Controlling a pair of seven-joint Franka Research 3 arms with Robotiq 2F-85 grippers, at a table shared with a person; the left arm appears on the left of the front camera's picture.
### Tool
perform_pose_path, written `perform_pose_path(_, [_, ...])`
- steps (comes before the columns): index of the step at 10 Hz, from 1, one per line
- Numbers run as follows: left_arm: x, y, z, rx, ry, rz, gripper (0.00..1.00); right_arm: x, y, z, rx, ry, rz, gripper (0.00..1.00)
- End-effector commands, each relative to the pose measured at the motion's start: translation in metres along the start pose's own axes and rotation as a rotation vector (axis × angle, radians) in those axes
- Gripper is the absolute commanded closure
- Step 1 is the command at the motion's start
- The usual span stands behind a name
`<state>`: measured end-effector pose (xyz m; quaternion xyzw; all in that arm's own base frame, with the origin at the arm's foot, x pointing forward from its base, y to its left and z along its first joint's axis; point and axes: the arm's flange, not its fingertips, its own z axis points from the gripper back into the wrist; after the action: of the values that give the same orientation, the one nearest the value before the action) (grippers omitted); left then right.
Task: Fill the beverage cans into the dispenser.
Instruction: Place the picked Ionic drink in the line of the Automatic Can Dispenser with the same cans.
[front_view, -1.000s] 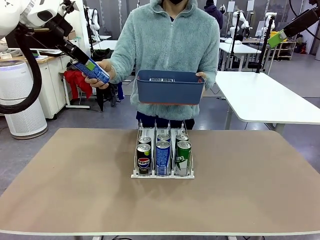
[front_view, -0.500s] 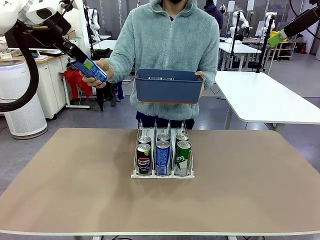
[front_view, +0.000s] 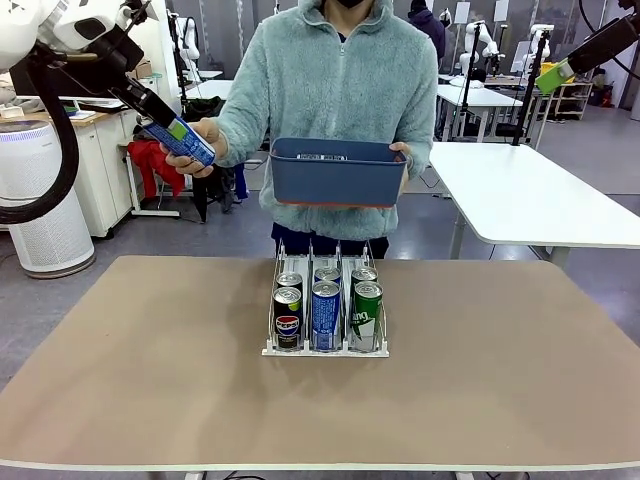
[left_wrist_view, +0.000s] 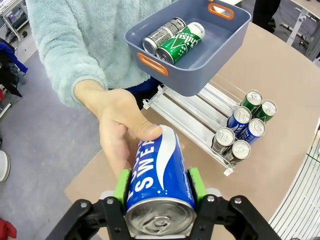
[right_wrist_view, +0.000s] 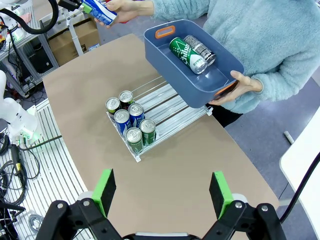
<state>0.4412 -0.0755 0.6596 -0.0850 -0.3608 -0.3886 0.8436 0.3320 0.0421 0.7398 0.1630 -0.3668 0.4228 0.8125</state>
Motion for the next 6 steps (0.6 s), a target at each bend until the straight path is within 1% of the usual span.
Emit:
perform_pose_path(1, [-0.0006, 0.0010, 0.0012, 0.002, -0.002, 0.003, 1.00, 0.0000, 0.0010, -0.0008, 0.000, 0.003, 0.001, 0.00])
perform_pose_path(6, [-0.0006, 0.0010, 0.0012, 0.002, -0.002, 0.003, 1.00, 0.0000, 0.0010, -0.0008, 0.000, 0.003, 0.001, 0.00])
